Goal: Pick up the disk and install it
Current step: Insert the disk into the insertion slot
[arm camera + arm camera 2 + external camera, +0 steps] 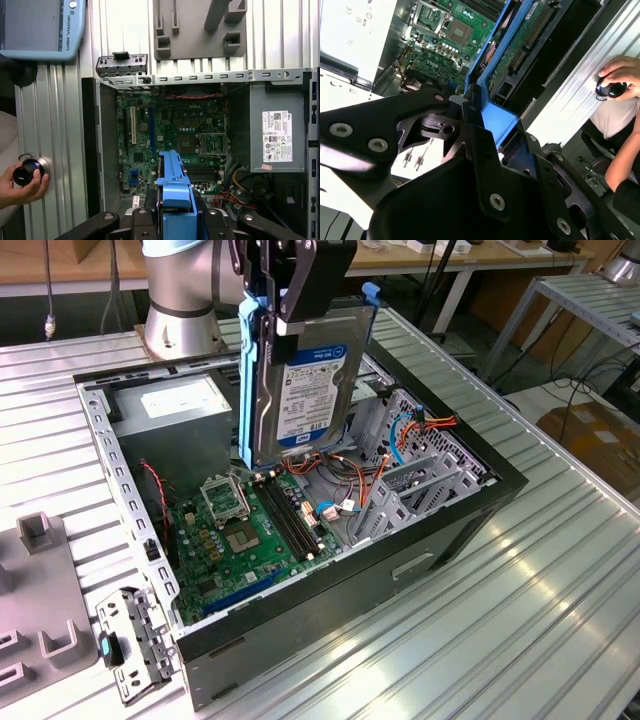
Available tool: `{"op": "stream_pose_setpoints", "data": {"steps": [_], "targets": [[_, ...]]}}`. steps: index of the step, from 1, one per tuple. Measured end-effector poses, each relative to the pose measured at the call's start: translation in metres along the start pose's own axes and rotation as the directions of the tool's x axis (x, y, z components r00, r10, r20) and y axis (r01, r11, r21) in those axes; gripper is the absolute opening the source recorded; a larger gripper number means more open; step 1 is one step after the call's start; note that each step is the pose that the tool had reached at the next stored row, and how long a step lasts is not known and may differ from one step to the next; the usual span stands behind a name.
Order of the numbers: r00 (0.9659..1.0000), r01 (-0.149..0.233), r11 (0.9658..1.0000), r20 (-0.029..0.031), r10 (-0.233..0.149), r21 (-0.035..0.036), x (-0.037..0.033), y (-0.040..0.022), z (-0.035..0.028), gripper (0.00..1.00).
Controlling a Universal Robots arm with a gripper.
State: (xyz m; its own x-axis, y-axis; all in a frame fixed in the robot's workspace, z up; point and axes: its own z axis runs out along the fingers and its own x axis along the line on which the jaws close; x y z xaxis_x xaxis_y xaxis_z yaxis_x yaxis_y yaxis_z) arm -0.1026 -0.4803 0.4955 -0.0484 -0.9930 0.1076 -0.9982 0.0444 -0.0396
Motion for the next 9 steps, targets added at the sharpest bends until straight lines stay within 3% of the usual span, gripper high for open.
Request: {"op": "stream_pose_setpoints", "data": {"steps": [9], "targets": [[1.0, 0.0, 1.0, -0.0002, 0.0, 0.0, 0.0014, -0.0113, 0.0009, 0.37]]}}
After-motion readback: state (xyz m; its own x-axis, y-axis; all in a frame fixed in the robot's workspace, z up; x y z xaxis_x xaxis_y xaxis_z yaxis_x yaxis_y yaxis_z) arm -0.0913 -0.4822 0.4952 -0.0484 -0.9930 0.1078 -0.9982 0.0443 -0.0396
